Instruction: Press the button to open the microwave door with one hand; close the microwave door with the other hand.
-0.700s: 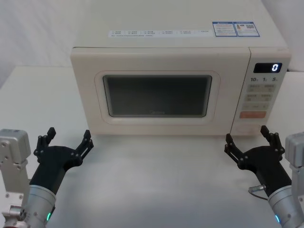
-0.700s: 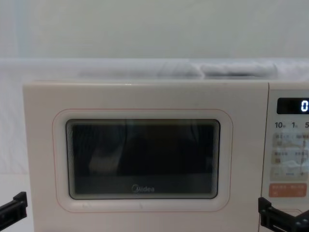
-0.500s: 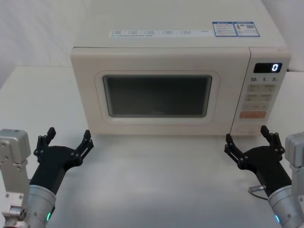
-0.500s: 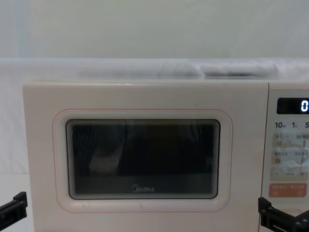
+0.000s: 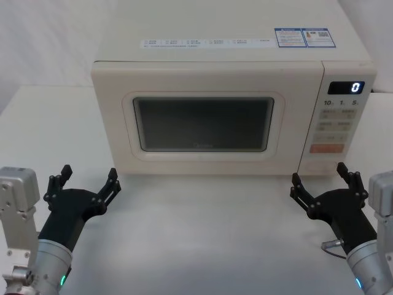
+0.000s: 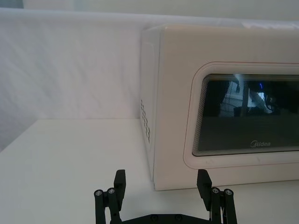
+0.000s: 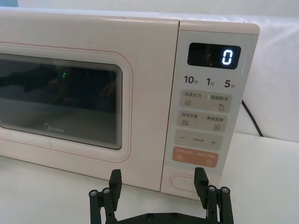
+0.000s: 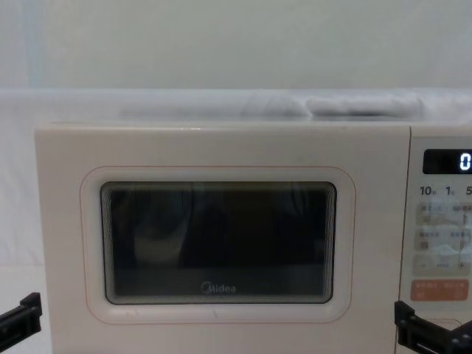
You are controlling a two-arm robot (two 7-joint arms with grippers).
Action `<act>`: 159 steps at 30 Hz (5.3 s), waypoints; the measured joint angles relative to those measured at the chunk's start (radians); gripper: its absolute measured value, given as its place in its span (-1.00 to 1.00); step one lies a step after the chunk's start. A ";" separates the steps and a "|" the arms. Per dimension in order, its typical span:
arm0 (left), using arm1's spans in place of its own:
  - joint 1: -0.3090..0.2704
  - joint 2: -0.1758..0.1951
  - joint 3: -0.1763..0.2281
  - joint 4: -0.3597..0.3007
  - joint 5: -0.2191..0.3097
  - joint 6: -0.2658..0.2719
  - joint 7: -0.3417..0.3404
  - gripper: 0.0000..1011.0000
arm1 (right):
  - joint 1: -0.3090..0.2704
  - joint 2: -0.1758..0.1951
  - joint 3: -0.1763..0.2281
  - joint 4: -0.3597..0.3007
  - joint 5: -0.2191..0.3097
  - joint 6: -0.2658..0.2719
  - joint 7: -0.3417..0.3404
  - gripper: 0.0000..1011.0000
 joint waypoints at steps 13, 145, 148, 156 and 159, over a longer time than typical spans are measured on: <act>0.000 0.000 0.000 0.000 0.000 0.000 0.000 0.98 | 0.000 0.000 0.000 0.000 0.000 0.000 0.000 0.98; 0.000 0.000 0.000 0.000 0.000 0.000 0.000 0.98 | 0.248 -0.082 0.118 0.338 0.087 0.090 0.163 -1.00; 0.000 0.000 0.000 0.000 0.000 0.000 0.000 0.98 | 0.249 -0.083 0.118 0.341 0.086 0.087 0.163 -1.00; 0.000 0.000 0.000 0.000 0.000 0.000 0.000 0.98 | 0.260 -0.088 0.119 0.353 0.077 0.079 0.160 -1.00; 0.000 0.000 0.000 0.000 0.000 0.000 0.000 0.98 | 0.265 -0.090 0.119 0.358 0.074 0.077 0.159 -1.00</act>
